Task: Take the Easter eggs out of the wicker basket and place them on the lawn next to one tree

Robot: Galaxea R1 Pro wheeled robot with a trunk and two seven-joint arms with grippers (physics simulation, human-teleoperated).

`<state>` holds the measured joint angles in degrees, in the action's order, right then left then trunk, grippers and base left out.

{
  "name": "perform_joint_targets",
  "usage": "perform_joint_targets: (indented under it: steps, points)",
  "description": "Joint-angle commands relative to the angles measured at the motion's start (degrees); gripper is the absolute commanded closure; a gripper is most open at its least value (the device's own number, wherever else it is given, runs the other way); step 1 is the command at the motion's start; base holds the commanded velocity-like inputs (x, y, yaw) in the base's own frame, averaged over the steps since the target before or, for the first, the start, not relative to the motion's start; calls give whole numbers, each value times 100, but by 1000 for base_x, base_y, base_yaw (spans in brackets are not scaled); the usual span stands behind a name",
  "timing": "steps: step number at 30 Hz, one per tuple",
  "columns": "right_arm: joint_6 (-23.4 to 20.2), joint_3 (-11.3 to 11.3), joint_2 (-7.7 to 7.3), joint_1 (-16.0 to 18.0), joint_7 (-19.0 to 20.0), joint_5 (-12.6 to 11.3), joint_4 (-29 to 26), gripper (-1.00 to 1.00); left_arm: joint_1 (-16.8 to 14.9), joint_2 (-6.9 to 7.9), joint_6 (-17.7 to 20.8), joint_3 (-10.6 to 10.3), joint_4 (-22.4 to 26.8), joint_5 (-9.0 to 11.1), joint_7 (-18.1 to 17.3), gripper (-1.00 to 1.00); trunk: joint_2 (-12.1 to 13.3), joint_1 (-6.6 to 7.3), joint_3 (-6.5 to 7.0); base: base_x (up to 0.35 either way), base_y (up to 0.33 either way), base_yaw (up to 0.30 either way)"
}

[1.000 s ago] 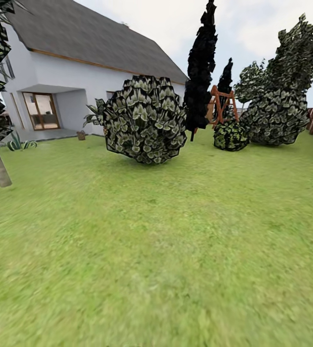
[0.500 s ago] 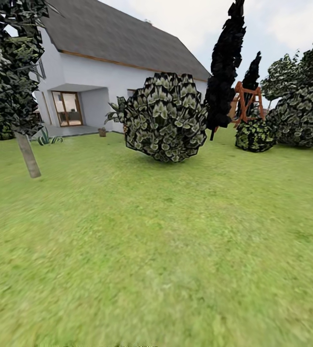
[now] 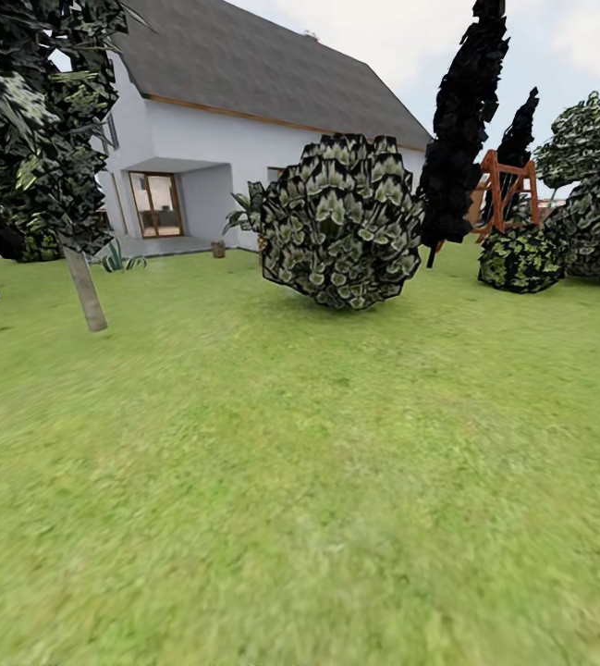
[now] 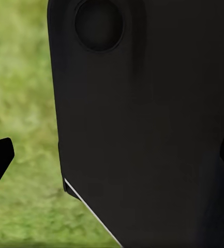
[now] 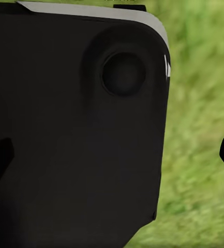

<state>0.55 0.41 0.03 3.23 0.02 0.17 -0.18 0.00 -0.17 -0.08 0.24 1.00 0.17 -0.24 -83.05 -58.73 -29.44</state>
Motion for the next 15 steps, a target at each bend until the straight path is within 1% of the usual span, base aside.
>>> perform_joint_targets:
  steps: [1,6,12,15]
  points:
    - [6,3,-1,2,6,3,-1,-100,0,0,-1,2,5,3,-2,-100,-3,0,-5,0,0,4]
    - [14,1,28,2,7,-1,0,-100,0,0,-1,2,5,4,-2,-100,-3,0,-18,0,0,21]
    - [15,3,40,2,-29,0,1,-100,0,8,-18,2,39,7,-2,-100,-3,0,-70,0,0,122]
    - [15,2,41,2,-36,0,1,-100,0,54,-28,10,239,4,9,-100,-3,0,-98,0,0,138]
